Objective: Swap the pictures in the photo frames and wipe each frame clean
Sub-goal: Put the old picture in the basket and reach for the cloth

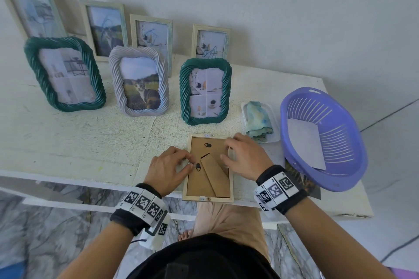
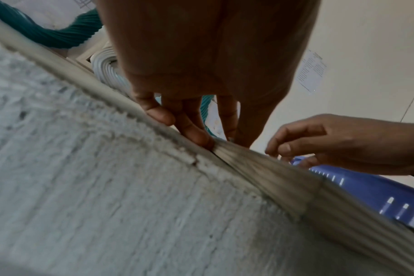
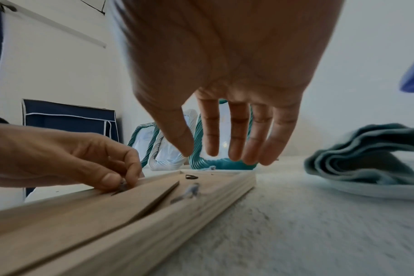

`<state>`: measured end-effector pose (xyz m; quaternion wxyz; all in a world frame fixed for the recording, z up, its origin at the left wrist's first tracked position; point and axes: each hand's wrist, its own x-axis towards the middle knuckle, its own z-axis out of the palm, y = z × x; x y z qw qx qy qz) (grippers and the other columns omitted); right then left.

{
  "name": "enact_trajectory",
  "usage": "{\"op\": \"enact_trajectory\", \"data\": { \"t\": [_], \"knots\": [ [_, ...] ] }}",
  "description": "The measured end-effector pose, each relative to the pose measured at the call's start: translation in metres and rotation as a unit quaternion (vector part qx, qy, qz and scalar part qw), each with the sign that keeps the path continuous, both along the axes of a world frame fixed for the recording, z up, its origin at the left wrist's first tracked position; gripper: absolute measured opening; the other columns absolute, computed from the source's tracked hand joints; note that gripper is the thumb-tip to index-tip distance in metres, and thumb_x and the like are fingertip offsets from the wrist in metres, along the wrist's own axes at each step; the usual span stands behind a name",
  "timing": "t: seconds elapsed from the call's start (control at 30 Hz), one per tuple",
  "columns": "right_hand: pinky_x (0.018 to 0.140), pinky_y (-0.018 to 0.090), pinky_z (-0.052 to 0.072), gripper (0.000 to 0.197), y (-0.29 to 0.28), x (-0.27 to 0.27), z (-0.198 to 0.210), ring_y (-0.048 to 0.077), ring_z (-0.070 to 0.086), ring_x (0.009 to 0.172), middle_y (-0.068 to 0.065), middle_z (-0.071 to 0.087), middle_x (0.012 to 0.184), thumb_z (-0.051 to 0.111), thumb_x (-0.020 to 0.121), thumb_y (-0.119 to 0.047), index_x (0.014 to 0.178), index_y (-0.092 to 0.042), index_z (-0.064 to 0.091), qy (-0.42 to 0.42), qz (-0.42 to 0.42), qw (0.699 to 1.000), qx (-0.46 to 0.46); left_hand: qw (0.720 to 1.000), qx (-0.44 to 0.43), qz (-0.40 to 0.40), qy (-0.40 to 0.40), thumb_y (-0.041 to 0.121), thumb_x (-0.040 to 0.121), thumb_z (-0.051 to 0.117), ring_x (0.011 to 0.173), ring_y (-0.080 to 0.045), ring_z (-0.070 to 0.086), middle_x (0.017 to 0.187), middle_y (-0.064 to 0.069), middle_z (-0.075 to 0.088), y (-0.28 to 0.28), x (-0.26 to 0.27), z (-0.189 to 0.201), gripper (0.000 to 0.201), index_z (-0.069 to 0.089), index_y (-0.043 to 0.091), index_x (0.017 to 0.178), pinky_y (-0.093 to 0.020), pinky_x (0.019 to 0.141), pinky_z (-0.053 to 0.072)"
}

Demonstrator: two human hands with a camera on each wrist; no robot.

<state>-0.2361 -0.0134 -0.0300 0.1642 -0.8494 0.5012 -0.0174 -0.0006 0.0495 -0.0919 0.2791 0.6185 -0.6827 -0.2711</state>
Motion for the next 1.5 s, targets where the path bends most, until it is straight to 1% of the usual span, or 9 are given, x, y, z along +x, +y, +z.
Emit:
{"op": "enact_trajectory", "data": {
  "t": [0.2,0.43,0.73,0.93,1.13,1.2,1.3,1.4,1.5],
  "knots": [
    [0.082,0.031,0.041,0.044,-0.024,0.026,-0.005,0.024,0.048,0.108,0.006,0.051,0.12,0.046,0.097,-0.029,0.139,-0.018,0.045,0.011,0.019,1.0,0.008,1.0,0.009,0.001,-0.005,0.062,0.079,0.044,0.076,0.0,0.057,0.089,0.018,0.052,0.0,0.0,0.0,0.027,0.062,0.044,0.09,-0.036,0.075,0.049],
    [0.083,0.038,0.049,0.041,-0.032,0.031,-0.006,0.023,0.047,0.102,0.005,0.048,0.113,0.044,0.097,-0.027,0.138,-0.03,0.049,0.03,0.036,0.999,0.002,1.0,-0.006,0.024,0.007,0.061,0.08,0.046,0.076,0.001,0.057,0.091,0.019,0.054,0.003,-0.002,-0.005,0.026,0.063,0.044,0.09,-0.04,0.077,0.049],
    [0.072,0.029,0.038,0.041,-0.044,0.022,-0.004,0.019,0.046,0.085,-0.004,0.039,0.095,0.042,0.097,-0.017,0.133,-0.03,0.055,0.044,0.105,0.993,0.021,1.0,-0.006,0.022,0.014,0.062,0.079,0.045,0.076,0.006,0.055,0.091,0.024,0.052,0.002,-0.002,-0.005,0.022,0.059,0.049,0.089,-0.039,0.078,0.048],
    [0.073,0.032,0.042,0.039,-0.043,0.019,-0.002,0.02,0.047,0.084,-0.002,0.044,0.094,0.042,0.097,-0.015,0.13,-0.025,0.06,0.042,0.118,0.992,0.028,0.999,-0.012,0.025,0.023,0.062,0.079,0.046,0.077,0.005,0.056,0.093,0.024,0.053,0.003,-0.002,-0.006,0.019,0.058,0.05,0.088,-0.04,0.077,0.048],
    [0.081,0.034,0.044,0.058,-0.024,0.012,0.004,0.021,0.051,0.095,0.006,0.053,0.104,0.048,0.096,-0.033,0.15,-0.033,0.026,-0.042,0.047,0.997,0.049,0.999,-0.018,0.022,0.026,0.062,0.08,0.046,0.078,0.004,0.056,0.094,0.023,0.054,0.004,-0.002,-0.005,0.019,0.058,0.05,0.089,-0.036,0.077,0.045],
    [0.096,0.038,0.043,0.062,-0.006,0.01,0.002,0.025,0.044,0.12,0.01,0.048,0.13,0.051,0.093,-0.042,0.149,-0.032,0.025,-0.041,0.017,0.998,0.051,0.999,-0.023,0.026,0.027,0.062,0.08,0.047,0.077,0.004,0.056,0.092,0.023,0.053,0.004,-0.002,-0.006,0.024,0.062,0.046,0.089,-0.035,0.076,0.044],
    [0.11,0.049,0.034,0.082,0.027,0.01,-0.002,0.023,0.013,0.146,0.006,0.017,0.158,0.057,0.083,-0.061,0.15,-0.04,0.014,-0.03,0.001,0.994,0.102,0.999,-0.025,0.027,0.027,0.062,0.079,0.047,0.076,0.005,0.055,0.092,0.023,0.053,0.004,-0.003,-0.006,0.027,0.064,0.044,0.09,-0.033,0.075,0.042],
    [0.114,0.049,0.025,0.104,0.052,0.015,-0.01,0.017,-0.013,0.148,0.004,-0.007,0.162,0.062,0.07,-0.074,0.15,-0.043,0.003,-0.012,-0.006,0.991,0.132,0.999,-0.024,0.031,0.027,0.062,0.079,0.047,0.076,0.005,0.054,0.093,0.02,0.054,0.004,-0.003,-0.006,0.029,0.065,0.043,0.09,-0.033,0.076,0.041],
    [0.115,0.043,0.022,0.11,0.064,0.018,-0.016,0.014,-0.021,0.146,0.003,-0.017,0.161,0.066,0.069,-0.072,0.151,-0.038,0.002,-0.027,-0.019,0.991,0.129,0.999,-0.021,0.03,0.023,0.062,0.079,0.048,0.077,0.005,0.054,0.092,0.021,0.053,0.004,-0.002,-0.007,0.028,0.065,0.043,0.091,-0.035,0.078,0.043]
  ]
}}
